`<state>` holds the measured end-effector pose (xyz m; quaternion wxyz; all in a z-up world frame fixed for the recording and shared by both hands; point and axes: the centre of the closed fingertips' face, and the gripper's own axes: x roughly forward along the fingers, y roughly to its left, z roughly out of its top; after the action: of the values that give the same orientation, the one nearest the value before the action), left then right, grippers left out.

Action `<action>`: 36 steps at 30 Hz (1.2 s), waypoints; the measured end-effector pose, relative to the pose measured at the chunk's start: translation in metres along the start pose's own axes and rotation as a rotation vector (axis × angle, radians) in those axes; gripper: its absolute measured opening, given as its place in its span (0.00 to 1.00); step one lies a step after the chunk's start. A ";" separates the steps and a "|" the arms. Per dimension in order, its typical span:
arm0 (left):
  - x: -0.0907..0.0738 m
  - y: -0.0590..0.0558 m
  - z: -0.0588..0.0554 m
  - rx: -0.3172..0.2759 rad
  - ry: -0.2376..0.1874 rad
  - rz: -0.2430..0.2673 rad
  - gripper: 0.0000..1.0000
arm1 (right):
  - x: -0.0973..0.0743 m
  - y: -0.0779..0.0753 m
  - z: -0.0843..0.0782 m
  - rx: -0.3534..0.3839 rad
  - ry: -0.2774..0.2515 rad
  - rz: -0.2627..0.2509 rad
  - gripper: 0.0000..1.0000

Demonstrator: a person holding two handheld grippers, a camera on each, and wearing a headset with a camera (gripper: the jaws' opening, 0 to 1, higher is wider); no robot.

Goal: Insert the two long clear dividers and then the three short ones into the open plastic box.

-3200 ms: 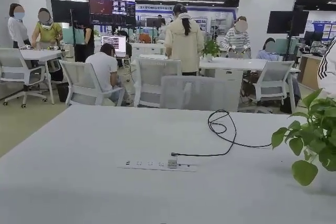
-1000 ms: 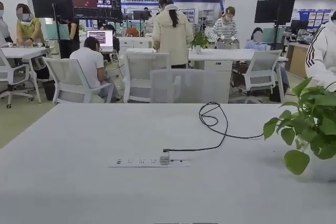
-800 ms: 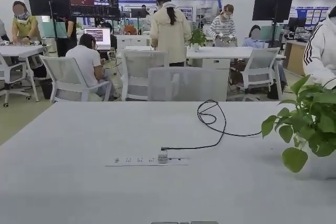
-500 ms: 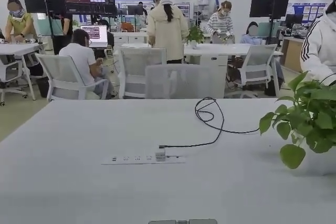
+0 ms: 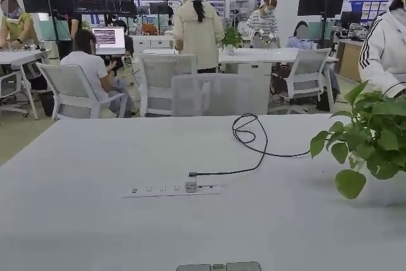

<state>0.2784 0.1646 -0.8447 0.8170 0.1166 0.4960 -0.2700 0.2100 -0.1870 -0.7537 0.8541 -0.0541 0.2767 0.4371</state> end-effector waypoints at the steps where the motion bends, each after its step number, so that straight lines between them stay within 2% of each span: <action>1: 0.001 -0.001 0.001 -0.002 -0.005 -0.004 0.47 | 0.000 0.000 0.000 -0.001 0.001 0.000 0.93; 4: 0.001 0.000 0.001 -0.006 -0.005 0.009 0.47 | 0.000 0.000 0.000 0.000 -0.002 -0.001 0.93; 7: 0.002 0.006 -0.001 0.042 0.025 0.052 0.41 | 0.000 0.000 0.000 0.003 -0.002 -0.002 0.93; 10: 0.002 0.007 0.000 0.024 0.032 0.060 0.38 | 0.000 0.000 -0.001 0.001 0.000 -0.002 0.92; 12: 0.002 0.006 -0.001 0.034 0.045 0.068 0.37 | 0.000 0.000 0.000 0.003 -0.004 -0.003 0.92; 22: 0.003 0.004 0.001 0.023 0.081 0.071 0.33 | 0.000 -0.001 -0.001 0.004 -0.007 -0.006 0.91; 36: 0.003 0.004 0.000 0.012 0.102 0.070 0.32 | 0.000 0.001 -0.002 0.003 -0.004 -0.006 0.91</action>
<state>0.2820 0.1673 -0.8474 0.7989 0.1525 0.5309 -0.2379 0.2085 -0.1868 -0.7555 0.8559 -0.0529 0.2754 0.4345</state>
